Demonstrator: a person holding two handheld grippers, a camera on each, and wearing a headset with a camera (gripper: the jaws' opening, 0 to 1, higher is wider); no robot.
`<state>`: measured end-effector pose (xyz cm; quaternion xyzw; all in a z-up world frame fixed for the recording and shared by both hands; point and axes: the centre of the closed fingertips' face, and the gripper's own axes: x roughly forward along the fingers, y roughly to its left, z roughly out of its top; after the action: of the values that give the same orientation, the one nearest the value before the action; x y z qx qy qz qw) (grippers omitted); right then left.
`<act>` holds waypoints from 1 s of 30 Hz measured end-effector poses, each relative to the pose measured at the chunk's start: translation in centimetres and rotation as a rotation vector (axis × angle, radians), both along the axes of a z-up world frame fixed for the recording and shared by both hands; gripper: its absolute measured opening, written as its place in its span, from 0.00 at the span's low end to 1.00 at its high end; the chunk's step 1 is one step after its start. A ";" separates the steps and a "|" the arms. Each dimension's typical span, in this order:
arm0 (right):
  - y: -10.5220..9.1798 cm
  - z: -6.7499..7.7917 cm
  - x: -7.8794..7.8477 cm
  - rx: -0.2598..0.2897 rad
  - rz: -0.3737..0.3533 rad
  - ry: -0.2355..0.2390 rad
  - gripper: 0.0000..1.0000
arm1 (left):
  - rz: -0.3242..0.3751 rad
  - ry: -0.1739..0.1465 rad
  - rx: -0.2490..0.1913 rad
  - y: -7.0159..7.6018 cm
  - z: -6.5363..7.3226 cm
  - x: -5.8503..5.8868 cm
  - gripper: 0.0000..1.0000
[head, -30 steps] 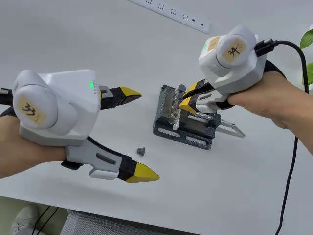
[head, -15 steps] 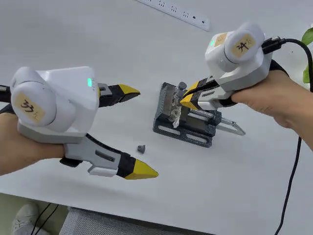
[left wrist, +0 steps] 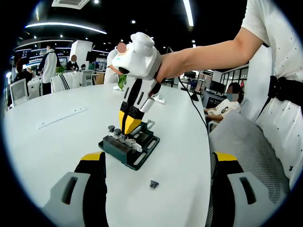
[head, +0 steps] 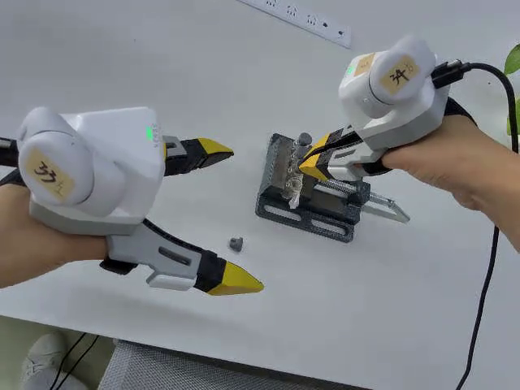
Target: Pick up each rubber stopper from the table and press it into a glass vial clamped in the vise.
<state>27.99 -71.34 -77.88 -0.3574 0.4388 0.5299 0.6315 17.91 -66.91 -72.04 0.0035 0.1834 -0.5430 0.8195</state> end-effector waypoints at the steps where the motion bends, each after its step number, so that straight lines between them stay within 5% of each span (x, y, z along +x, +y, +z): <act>1: 0.0 0.0 0.0 -0.001 0.000 0.000 0.00 | 0.001 0.001 -0.001 0.0 0.0 0.0 0.92; 30: 0.3 -0.1 0.2 -0.043 0.053 -0.002 0.01 | 0.002 0.002 -0.014 0.0 0.1 0.4 0.90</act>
<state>28.18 -71.01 -77.95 -0.3828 0.4399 0.5368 0.6097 18.30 -66.96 -71.95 -0.0031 0.1806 -0.5435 0.8197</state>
